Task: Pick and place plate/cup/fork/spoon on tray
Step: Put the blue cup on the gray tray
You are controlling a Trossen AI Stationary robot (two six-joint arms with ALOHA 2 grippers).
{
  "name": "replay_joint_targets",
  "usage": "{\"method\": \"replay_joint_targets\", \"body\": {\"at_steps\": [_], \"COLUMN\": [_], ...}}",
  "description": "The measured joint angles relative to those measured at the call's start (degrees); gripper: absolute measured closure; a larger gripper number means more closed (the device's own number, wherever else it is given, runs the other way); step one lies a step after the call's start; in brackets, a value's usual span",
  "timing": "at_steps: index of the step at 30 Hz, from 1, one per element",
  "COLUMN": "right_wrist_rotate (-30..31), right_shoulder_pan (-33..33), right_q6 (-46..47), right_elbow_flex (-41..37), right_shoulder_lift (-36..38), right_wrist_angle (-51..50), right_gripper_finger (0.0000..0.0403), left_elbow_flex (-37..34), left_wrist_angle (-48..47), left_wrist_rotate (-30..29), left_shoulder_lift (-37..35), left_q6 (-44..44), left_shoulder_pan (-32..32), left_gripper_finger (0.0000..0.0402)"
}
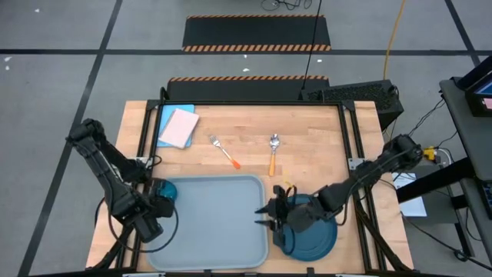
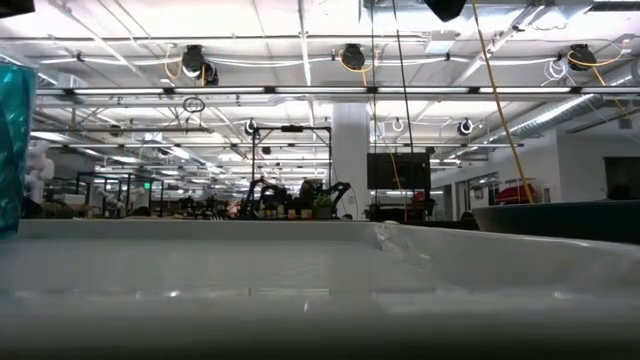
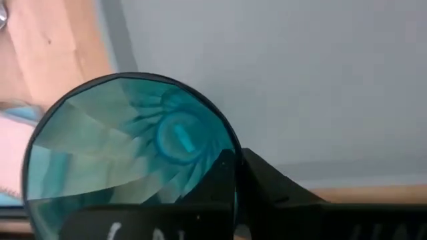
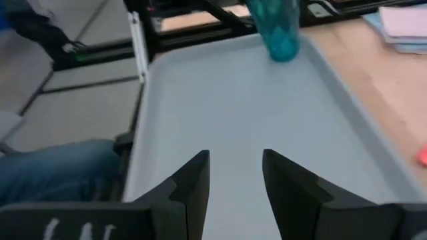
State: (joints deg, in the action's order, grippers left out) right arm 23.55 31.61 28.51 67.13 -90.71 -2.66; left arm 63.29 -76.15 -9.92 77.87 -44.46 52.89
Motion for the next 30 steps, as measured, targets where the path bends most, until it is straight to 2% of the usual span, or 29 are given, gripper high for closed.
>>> {"method": "replay_joint_targets", "body": {"at_steps": [5, 9, 15, 22, 25, 30], "right_wrist_rotate": [0.65, 0.65, 1.53, -11.4, -14.59, -15.2], "right_shoulder_pan": [2.75, 4.27, 2.7, -4.8, -7.49, -9.27], "right_q6": [0.86, 1.08, 2.77, 4.25, 5.48, 0.88], "right_elbow_flex": [0.02, 0.07, 0.08, 0.09, 0.1, 0.1], "right_shoulder_lift": [-3.03, -4.79, -7.28, -14.56, -16.46, -20.38], "right_wrist_angle": [7.65, 11.63, 12.8, 10.86, 8.99, 7.12], "right_gripper_finger": [0.0273, 0.0273, 0.0273, 0.0294, 0.0318, 0.0361], "left_elbow_flex": [1.11, 3.45, 4.87, 4.87, 4.87, 4.87], "left_wrist_angle": [1.72, 2.42, 1.47, -0.3, -0.23, -0.24], "left_wrist_rotate": [0.98, 2.52, 1.76, 0.23, -0.07, -0.63], "left_shoulder_lift": [-0.01, 0.08, 0.15, 0.13, 0.15, 0.15], "left_q6": [-2.4, -2.74, -3.73, -2.96, -2.99, -1.9], "left_shoulder_pan": [3.29, 5.49, 6.86, 6.77, 6.78, 6.77], "left_gripper_finger": [0.0383, 0.0393, 0.0392, 0.0394, 0.0393, 0.0391]}}
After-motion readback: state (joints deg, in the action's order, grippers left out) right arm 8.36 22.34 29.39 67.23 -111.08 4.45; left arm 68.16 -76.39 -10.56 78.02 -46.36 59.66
